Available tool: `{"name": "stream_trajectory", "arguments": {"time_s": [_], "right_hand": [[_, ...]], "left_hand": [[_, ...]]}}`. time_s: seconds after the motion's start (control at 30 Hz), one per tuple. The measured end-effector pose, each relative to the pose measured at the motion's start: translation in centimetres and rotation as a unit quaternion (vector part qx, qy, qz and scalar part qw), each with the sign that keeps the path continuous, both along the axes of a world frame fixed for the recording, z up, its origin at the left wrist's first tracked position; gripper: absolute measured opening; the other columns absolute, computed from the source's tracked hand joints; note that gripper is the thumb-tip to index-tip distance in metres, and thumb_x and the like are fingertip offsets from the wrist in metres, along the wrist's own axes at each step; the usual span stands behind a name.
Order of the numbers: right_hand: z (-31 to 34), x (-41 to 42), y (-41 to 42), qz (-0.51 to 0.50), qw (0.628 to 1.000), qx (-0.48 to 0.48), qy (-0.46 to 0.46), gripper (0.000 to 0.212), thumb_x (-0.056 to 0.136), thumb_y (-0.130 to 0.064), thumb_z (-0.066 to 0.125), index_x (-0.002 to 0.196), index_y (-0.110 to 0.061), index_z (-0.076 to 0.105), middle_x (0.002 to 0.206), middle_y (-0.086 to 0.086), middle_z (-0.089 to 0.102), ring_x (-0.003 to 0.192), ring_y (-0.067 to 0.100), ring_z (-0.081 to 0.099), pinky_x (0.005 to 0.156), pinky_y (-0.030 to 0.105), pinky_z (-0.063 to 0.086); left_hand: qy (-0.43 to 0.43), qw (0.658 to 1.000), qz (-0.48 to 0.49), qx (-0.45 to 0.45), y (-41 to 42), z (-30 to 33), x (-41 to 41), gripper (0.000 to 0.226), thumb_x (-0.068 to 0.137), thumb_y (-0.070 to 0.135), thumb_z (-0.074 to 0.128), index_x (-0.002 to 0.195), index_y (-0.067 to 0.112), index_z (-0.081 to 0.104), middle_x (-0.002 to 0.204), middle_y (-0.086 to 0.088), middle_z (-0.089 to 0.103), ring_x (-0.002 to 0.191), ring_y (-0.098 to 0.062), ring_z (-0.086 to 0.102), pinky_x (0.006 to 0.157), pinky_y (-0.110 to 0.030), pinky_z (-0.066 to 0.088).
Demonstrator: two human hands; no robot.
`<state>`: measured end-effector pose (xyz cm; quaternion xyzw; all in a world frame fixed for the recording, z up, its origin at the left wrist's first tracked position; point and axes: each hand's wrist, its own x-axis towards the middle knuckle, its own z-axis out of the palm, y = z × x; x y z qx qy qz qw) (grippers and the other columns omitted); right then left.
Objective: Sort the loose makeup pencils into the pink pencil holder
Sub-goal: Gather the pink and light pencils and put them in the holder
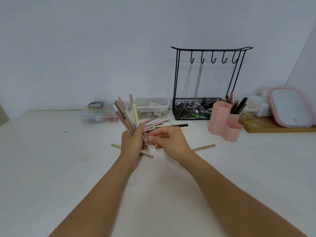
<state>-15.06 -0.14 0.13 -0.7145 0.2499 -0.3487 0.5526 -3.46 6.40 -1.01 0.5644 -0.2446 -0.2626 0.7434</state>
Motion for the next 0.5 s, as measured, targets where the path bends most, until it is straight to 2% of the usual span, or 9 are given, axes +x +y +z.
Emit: {"name": "stream_trajectory", "arguments": {"time_s": [0.1, 0.17, 0.3, 0.37, 0.43, 0.5], "right_hand": [[0.0, -0.8, -2.0, -0.117, 0.985, -0.112, 0.056, 0.007, 0.085, -0.009, 0.073, 0.091, -0.010, 0.076, 0.079, 0.000, 0.071, 0.069, 0.010, 0.063, 0.070, 0.027, 0.057], [0.2, -1.1, -3.0, -0.167, 0.958, -0.202, 0.115, 0.009, 0.088, -0.013, 0.070, 0.094, -0.017, 0.075, 0.085, -0.005, 0.070, 0.075, 0.008, 0.062, 0.077, 0.028, 0.055], [0.3, 0.4, -3.9, -0.120, 0.903, -0.319, 0.263, 0.025, 0.094, -0.018, 0.062, 0.119, -0.019, 0.067, 0.114, 0.003, 0.065, 0.102, 0.020, 0.059, 0.092, 0.037, 0.049], [0.1, 1.7, -4.2, -0.103, 0.874, -0.365, 0.305, 0.020, 0.095, -0.018, 0.060, 0.113, -0.020, 0.068, 0.114, 0.005, 0.064, 0.107, 0.025, 0.055, 0.089, 0.043, 0.050], [-0.2, 3.0, -4.5, -0.102, 0.856, -0.386, 0.327, 0.010, 0.093, -0.015, 0.059, 0.095, -0.019, 0.069, 0.102, 0.005, 0.064, 0.100, 0.028, 0.057, 0.077, 0.041, 0.051], [-0.5, 3.8, -5.0, -0.102, 0.852, -0.383, 0.342, 0.013, 0.092, -0.013, 0.058, 0.088, -0.018, 0.069, 0.095, 0.005, 0.066, 0.094, 0.028, 0.059, 0.071, 0.037, 0.049]], "left_hand": [[0.018, 1.000, 0.006, -0.008, 0.2, 0.4, 0.1, 0.026, 0.101, 0.025, 0.059, 0.084, 0.006, 0.065, 0.057, -0.006, 0.061, 0.056, -0.018, 0.065, 0.042, -0.027, 0.049], [0.013, 1.000, 0.026, -0.005, 0.3, 0.4, 0.5, 0.030, 0.101, 0.026, 0.059, 0.077, 0.009, 0.059, 0.054, -0.005, 0.053, 0.048, -0.016, 0.057, 0.041, -0.027, 0.046], [0.004, 0.996, 0.084, 0.023, 0.4, 0.3, 1.4, 0.030, 0.097, 0.027, 0.065, 0.073, 0.018, 0.049, 0.055, 0.001, 0.044, 0.044, -0.014, 0.037, 0.041, -0.023, 0.029], [0.019, 0.995, 0.098, 0.026, 0.4, 0.2, 1.8, 0.029, 0.095, 0.028, 0.067, 0.074, 0.019, 0.050, 0.054, 0.003, 0.045, 0.043, -0.012, 0.037, 0.041, -0.023, 0.028], [0.026, 0.994, 0.097, 0.030, 0.3, 0.0, 2.1, 0.029, 0.095, 0.028, 0.068, 0.074, 0.018, 0.051, 0.054, 0.003, 0.046, 0.042, -0.012, 0.037, 0.040, -0.022, 0.028], [0.031, 0.995, 0.085, 0.030, 0.2, -0.2, 2.3, 0.029, 0.095, 0.028, 0.068, 0.075, 0.017, 0.051, 0.054, 0.002, 0.045, 0.042, -0.012, 0.036, 0.040, -0.022, 0.028]]}}
